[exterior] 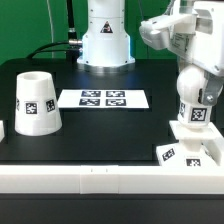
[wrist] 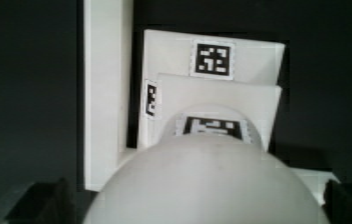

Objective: Assemble lamp

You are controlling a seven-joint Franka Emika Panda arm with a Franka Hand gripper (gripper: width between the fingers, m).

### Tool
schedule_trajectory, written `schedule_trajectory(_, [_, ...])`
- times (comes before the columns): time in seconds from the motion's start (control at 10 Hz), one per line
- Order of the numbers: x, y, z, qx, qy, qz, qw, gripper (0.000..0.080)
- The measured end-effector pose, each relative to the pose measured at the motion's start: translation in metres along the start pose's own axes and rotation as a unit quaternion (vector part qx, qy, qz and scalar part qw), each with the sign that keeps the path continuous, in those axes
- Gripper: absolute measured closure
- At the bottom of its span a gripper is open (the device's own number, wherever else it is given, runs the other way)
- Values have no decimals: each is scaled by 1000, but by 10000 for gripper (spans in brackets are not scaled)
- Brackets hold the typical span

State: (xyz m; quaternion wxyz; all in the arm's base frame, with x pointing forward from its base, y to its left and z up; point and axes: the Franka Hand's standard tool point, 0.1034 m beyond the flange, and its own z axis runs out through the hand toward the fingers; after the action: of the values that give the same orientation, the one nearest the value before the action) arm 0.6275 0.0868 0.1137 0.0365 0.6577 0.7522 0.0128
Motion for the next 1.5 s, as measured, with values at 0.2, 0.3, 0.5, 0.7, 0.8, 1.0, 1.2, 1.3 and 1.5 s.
schedule_trajectory(0.2, [0, -1, 2, 1, -3, -18, 1000, 112])
schedule_trajectory(0.3, [-1, -1, 2, 1, -3, -17, 1000, 226])
schedule_trajectory(0.5, [-1, -1, 2, 1, -3, -9, 1000, 226])
schedule_trajectory(0.7, [-2, -1, 2, 1, -3, -2, 1000, 226])
schedule_trajectory(0.8, [-2, -1, 2, 2, -1, 31, 1000, 226])
schedule_trajectory(1.0, [-2, -1, 3, 3, 1, 134, 991, 225])
schedule_trajectory(1.2, [-2, -2, 3, 4, 3, 253, 968, 225])
schedule_trajectory(1.3, [-2, -2, 3, 5, 3, 291, 957, 225])
schedule_trajectory(1.5, [0, -3, 3, 13, 10, 412, 911, 223])
